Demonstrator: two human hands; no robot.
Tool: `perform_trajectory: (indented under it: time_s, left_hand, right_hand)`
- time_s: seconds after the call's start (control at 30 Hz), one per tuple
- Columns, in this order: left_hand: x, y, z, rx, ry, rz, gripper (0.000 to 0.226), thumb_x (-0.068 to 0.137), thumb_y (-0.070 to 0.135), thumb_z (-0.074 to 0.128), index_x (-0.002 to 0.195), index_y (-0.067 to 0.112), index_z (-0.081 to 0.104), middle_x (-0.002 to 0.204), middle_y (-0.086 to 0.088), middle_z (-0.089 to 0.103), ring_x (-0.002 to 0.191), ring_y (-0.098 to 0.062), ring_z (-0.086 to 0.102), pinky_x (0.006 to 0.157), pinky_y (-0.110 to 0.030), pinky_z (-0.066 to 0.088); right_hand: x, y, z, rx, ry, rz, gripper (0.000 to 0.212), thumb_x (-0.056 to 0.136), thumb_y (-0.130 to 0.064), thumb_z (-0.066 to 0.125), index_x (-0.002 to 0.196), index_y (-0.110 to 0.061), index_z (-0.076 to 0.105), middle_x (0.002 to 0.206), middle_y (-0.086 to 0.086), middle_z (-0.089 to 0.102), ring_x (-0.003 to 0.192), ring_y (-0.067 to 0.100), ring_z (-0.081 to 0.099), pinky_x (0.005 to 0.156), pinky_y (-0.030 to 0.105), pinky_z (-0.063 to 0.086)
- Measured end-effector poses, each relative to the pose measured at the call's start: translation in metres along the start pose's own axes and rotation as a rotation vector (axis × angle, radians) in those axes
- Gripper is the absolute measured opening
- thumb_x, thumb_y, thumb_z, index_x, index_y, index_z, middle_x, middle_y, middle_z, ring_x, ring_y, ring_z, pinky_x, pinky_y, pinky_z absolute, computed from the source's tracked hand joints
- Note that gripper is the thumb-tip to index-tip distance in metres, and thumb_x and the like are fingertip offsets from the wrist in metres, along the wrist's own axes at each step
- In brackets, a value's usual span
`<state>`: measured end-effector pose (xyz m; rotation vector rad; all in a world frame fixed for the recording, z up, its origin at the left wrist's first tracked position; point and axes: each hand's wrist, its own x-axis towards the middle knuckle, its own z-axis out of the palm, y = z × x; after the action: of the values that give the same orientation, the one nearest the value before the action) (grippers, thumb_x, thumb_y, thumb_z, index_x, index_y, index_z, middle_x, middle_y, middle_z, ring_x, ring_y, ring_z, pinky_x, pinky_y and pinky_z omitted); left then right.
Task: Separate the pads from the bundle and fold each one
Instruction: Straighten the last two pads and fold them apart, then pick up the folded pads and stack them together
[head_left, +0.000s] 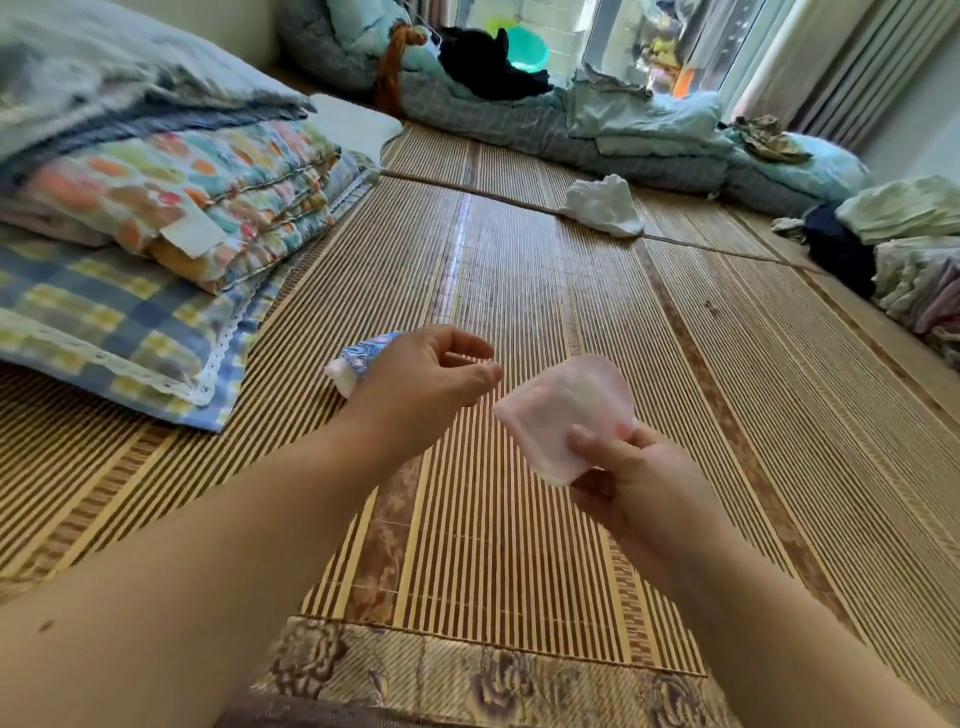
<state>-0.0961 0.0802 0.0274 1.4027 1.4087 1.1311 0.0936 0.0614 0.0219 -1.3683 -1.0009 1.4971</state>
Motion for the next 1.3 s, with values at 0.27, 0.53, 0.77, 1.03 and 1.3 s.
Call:
perform_trajectory:
  time_s: [0.27,0.53,0.77,1.03,1.3]
  left_hand:
    - [0.041,-0.044,-0.067,-0.125,0.434,-0.242,0.009,0.085,0.021,0.061,0.079,0.027,0.058,0.089,-0.003,0.064,0.08,-0.019,0.057,0.068,-0.032,0.044]
    - [0.052,-0.059,-0.064,-0.121,0.41,-0.315,0.004,0.085,0.021,0.061,0.083,0.023,0.059,0.085,-0.001,0.063,0.071,-0.014,0.056,0.058,-0.028,0.041]
    - [0.052,-0.072,-0.056,0.106,0.354,-0.448,0.066,0.079,0.038,0.066,0.136,0.019,0.04,0.13,-0.014,0.051,0.102,-0.025,0.057,0.07,-0.031,0.043]
    - [0.061,-0.071,-0.046,-0.063,0.266,-0.603,0.053,0.083,0.032,0.067,0.123,0.005,0.045,0.108,-0.013,0.063,0.091,-0.027,0.064,0.073,-0.037,0.055]
    - [0.058,-0.076,-0.05,0.06,0.088,-0.512,0.079,0.077,0.006,0.07,0.143,0.026,0.031,0.114,-0.007,0.058,0.098,-0.025,0.063,0.081,-0.045,0.057]
  right_hand:
    - [0.09,-0.019,0.102,-0.213,-0.104,0.112,0.011,0.085,-0.002,0.056,0.096,-0.003,0.055,0.073,0.011,0.062,0.042,0.01,0.057,0.044,0.023,0.032]
    - [0.135,-0.007,0.124,-0.607,-0.046,0.162,0.023,0.08,-0.014,0.067,0.095,0.002,0.061,0.085,0.015,0.068,0.045,0.013,0.054,0.041,0.023,0.04]
    - [0.158,-0.028,0.113,-0.825,-0.08,-0.094,0.065,0.074,-0.035,0.076,0.128,-0.01,0.05,0.129,0.009,0.055,0.109,0.023,0.053,0.084,0.034,0.042]
    - [0.195,-0.022,0.134,-0.957,-0.468,0.344,0.057,0.071,-0.03,0.079,0.116,-0.005,0.055,0.103,0.007,0.061,0.084,0.019,0.056,0.063,0.028,0.046]
    - [0.181,-0.013,0.135,-0.878,-0.661,0.227,0.061,0.062,-0.025,0.083,0.113,-0.005,0.056,0.111,0.016,0.065,0.094,0.03,0.067,0.082,0.041,0.056]
